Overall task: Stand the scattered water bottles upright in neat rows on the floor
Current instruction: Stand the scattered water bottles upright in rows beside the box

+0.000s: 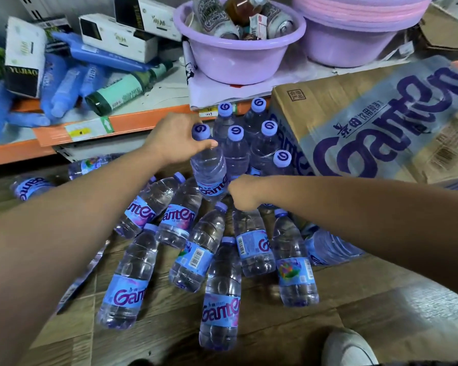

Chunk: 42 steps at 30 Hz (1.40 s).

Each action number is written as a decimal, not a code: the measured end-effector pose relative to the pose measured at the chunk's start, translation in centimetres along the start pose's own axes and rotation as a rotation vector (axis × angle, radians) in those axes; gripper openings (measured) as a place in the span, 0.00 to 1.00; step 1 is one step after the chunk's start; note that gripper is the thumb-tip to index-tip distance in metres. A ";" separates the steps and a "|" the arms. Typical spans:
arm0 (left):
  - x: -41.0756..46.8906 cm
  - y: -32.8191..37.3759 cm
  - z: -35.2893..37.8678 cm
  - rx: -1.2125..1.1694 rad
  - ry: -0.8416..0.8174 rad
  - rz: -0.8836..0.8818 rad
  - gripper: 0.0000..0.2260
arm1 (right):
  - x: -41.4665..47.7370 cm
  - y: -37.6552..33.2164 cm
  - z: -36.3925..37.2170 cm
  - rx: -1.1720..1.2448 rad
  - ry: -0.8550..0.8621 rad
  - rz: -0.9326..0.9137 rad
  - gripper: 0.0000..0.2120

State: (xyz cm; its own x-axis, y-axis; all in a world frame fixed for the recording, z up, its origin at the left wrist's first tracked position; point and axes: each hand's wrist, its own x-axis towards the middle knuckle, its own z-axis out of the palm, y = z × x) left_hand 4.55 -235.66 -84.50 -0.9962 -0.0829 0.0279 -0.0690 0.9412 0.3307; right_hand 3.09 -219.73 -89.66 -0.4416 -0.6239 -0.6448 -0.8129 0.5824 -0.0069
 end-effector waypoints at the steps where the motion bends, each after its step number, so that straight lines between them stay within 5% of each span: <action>1: 0.0 -0.4 -0.1 -0.004 0.008 -0.012 0.20 | 0.6 -0.1 0.4 0.043 -0.033 0.024 0.19; 5: -0.1 -1.2 0.2 -0.051 0.021 -0.033 0.19 | 3.2 0.4 2.0 0.173 -0.094 0.124 0.08; 9: -0.3 -1.9 0.9 -0.085 -0.006 -0.067 0.18 | 5.4 0.2 3.7 0.300 -0.125 0.160 0.22; 19: -0.6 -2.7 2.4 -0.090 -0.054 -0.121 0.18 | 4.4 -0.8 2.4 0.392 0.095 0.081 0.15; 34: -0.1 -0.8 0.6 -0.024 0.012 -0.100 0.18 | -1.7 1.4 -3.8 0.075 0.404 0.095 0.16; 42: -0.6 -0.6 0.6 -0.006 -0.033 -0.111 0.18 | -2.0 2.1 -3.6 0.109 0.482 0.166 0.19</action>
State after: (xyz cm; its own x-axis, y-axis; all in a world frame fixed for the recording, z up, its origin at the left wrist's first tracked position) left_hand 5.15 -235.95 -85.24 -0.9836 -0.1757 -0.0406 -0.1790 0.9246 0.3361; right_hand 0.83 -219.16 -85.65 -0.7069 -0.6725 -0.2192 -0.6840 0.7289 -0.0300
